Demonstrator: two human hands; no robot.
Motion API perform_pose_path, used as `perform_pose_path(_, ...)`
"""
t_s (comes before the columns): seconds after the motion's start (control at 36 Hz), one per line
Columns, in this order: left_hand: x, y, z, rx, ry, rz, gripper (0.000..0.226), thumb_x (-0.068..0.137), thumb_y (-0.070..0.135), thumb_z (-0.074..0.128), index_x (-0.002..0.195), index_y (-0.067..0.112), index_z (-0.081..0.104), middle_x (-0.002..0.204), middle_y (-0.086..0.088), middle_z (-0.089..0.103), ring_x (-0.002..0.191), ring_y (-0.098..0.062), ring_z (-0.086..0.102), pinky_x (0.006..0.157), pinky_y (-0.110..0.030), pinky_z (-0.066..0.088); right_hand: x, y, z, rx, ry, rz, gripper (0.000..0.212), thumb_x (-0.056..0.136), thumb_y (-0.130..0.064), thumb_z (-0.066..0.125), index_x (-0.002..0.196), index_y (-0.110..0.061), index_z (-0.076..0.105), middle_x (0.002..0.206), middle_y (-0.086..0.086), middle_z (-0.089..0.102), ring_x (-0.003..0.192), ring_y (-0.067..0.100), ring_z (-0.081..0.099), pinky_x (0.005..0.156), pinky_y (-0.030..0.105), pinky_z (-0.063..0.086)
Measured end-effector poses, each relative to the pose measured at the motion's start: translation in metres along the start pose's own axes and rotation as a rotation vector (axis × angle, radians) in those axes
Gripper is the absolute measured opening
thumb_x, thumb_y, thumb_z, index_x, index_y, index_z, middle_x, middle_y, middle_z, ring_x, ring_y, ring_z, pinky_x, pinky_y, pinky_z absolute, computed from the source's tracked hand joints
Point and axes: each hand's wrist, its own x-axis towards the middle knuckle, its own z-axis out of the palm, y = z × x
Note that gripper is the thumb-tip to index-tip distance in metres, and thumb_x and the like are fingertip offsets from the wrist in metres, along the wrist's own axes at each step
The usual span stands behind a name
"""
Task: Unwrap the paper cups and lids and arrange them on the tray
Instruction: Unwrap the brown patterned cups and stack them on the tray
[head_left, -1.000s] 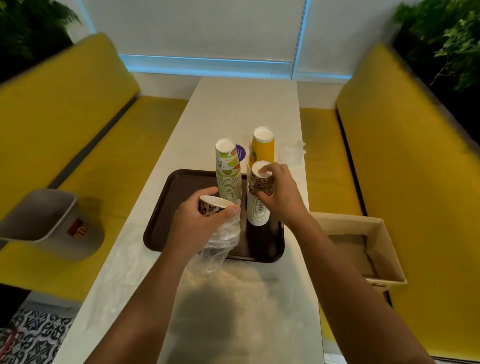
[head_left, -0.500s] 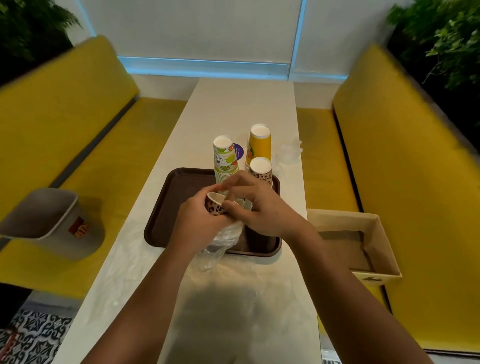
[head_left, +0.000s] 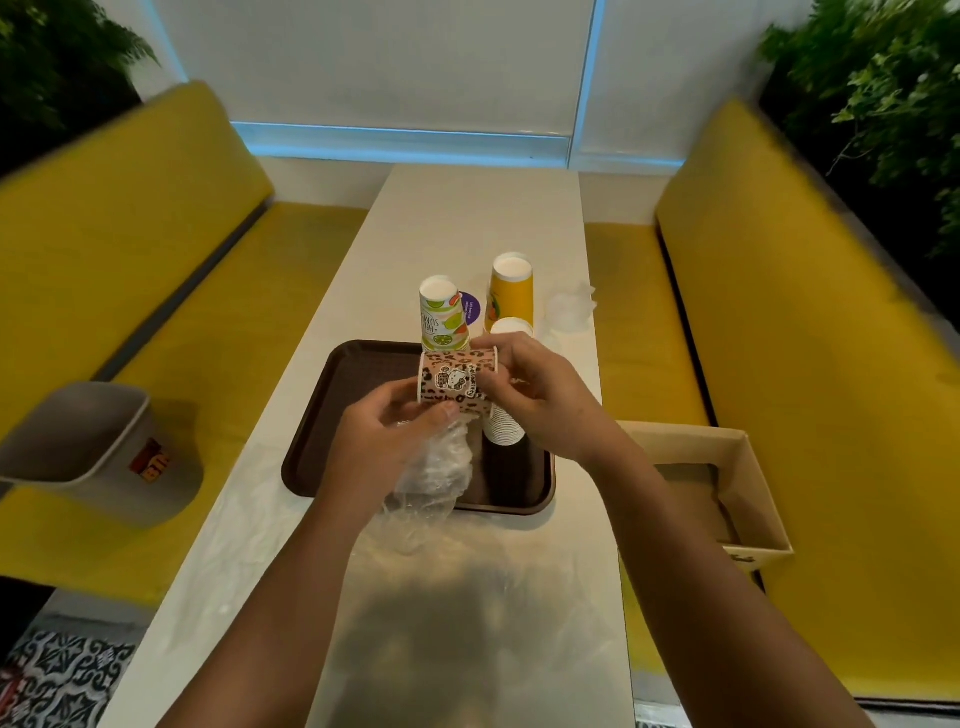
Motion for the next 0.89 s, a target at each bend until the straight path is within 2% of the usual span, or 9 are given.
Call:
perform_pose_path(0.08,0.001,-0.001,-0.002,0.002,-0.036,0.019,0.046,0.085,0.035,0.084,0.128,0.031,0.07,0.109,0.012,0.078,0.105,-0.006,0.073,0.097,-0.041,0.059,-0.001,0.0,-0.007,0.15,-0.074,0.105,0.034,0.096,-0.015,0.076,0.102,-0.014,0.043,0.133,0.003,0.065,0.125,0.02,0.066,0.09,0.046,0.063)
perform_pose_path(0.14,0.003,-0.002,-0.002,0.027,-0.059,0.053,0.047,0.085,0.031,0.085,0.13,0.03,0.07,0.11,0.012,0.078,0.106,-0.006,0.073,0.095,-0.038,0.059,0.002,-0.003,-0.014,0.11,-0.178,0.143,0.052,0.09,-0.011,0.081,0.12,-0.021,0.039,0.132,0.004,0.06,0.122,0.023,0.066,0.088,0.042,0.064)
perform_pose_path(0.25,0.007,-0.001,-0.001,0.081,-0.101,0.098,0.046,0.086,0.029,0.084,0.129,0.031,0.07,0.107,0.012,0.078,0.104,-0.005,0.073,0.089,-0.028,0.057,0.009,-0.011,-0.019,-0.086,-0.419,0.108,0.096,0.086,-0.012,0.084,0.155,-0.042,0.024,0.143,-0.006,0.05,0.128,0.015,0.059,0.103,0.028,0.055)
perform_pose_path(0.33,0.01,-0.001,-0.001,0.103,-0.086,0.104,0.042,0.087,0.032,0.083,0.127,0.031,0.071,0.102,0.013,0.078,0.1,-0.003,0.072,0.085,-0.022,0.058,0.016,-0.016,-0.017,-0.175,-0.313,-0.023,0.084,0.087,-0.016,0.083,0.152,-0.043,0.037,0.146,-0.01,0.05,0.133,0.009,0.052,0.108,0.032,0.052)
perform_pose_path(0.42,0.013,-0.003,-0.002,0.118,-0.05,0.069,0.041,0.086,0.036,0.082,0.125,0.033,0.07,0.096,0.017,0.077,0.094,0.005,0.07,0.073,-0.007,0.051,0.024,-0.01,-0.012,-0.16,0.049,-0.138,0.062,0.085,-0.015,0.083,0.138,-0.027,0.054,0.134,-0.001,0.057,0.125,0.014,0.057,0.099,0.046,0.055)
perform_pose_path(0.53,0.018,-0.007,-0.003,0.159,-0.018,0.036,0.047,0.085,0.043,0.081,0.129,0.031,0.069,0.092,0.024,0.075,0.094,0.01,0.067,0.078,-0.013,0.047,0.036,0.005,-0.001,-0.172,0.395,-0.086,0.052,0.086,-0.021,0.086,0.12,-0.033,0.05,0.123,0.001,0.058,0.111,0.016,0.062,0.086,0.042,0.059)
perform_pose_path(0.61,0.02,-0.009,-0.002,0.176,-0.011,0.02,0.048,0.085,0.045,0.081,0.13,0.033,0.068,0.092,0.027,0.074,0.095,0.013,0.065,0.079,-0.016,0.047,0.04,0.022,0.007,-0.208,0.433,-0.002,0.049,0.087,-0.019,0.085,0.114,-0.033,0.048,0.123,0.001,0.058,0.109,0.015,0.062,0.086,0.04,0.06)
perform_pose_path(0.75,0.022,-0.011,-0.001,0.173,-0.022,0.004,0.052,0.084,0.047,0.081,0.131,0.033,0.067,0.094,0.025,0.075,0.095,0.01,0.067,0.082,-0.02,0.051,0.041,0.057,0.021,-0.282,0.344,0.214,0.043,0.089,-0.021,0.084,0.108,-0.028,0.046,0.122,0.004,0.06,0.107,0.021,0.064,0.09,0.048,0.06)
perform_pose_path(0.89,0.024,-0.011,-0.001,0.176,-0.026,0.005,0.055,0.083,0.05,0.081,0.133,0.033,0.066,0.096,0.022,0.076,0.097,0.007,0.068,0.083,-0.02,0.051,0.041,0.065,0.022,-0.325,0.32,0.229,0.045,0.091,-0.023,0.082,0.113,-0.029,0.043,0.122,0.002,0.057,0.105,0.013,0.055,0.094,0.044,0.058)
